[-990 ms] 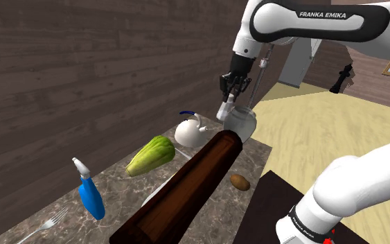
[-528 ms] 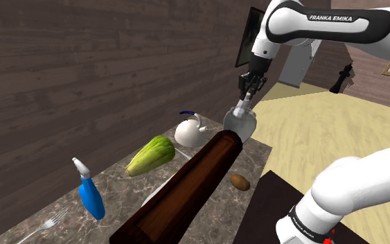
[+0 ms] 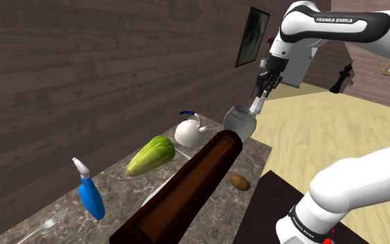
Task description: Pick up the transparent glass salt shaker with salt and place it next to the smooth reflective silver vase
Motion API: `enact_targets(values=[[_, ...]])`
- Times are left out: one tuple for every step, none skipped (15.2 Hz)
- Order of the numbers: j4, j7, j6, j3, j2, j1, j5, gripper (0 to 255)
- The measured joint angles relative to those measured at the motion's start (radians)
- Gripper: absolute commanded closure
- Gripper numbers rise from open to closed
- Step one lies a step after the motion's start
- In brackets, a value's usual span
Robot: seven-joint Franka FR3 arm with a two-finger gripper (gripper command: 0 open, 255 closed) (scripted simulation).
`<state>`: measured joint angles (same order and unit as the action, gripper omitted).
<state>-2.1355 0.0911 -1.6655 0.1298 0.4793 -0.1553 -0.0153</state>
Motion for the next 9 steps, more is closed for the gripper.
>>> enact_targets(values=[[0.002, 0.025, -0.003, 0.019, -0.005, -0.008, 0.008, 255], [0.015, 0.050, 0.001, 0.038, -0.016, -0.016, 0.015, 255], [0.025, 0.077, 0.002, 0.059, -0.026, -0.024, 0.022, 255], [0.035, 0.100, 0.005, 0.076, -0.033, -0.032, 0.028, 255], [0.041, 0.126, 0.006, 0.096, -0.039, -0.040, 0.036, 255], [0.046, 0.149, 0.007, 0.113, -0.044, -0.047, 0.042, 255], [0.058, 0.174, 0.010, 0.132, -0.052, -0.055, 0.047, 255], [0.073, 0.197, 0.006, 0.149, -0.072, -0.060, 0.049, 255], [0.098, 0.225, 0.011, 0.170, -0.093, -0.066, 0.052, 255]])
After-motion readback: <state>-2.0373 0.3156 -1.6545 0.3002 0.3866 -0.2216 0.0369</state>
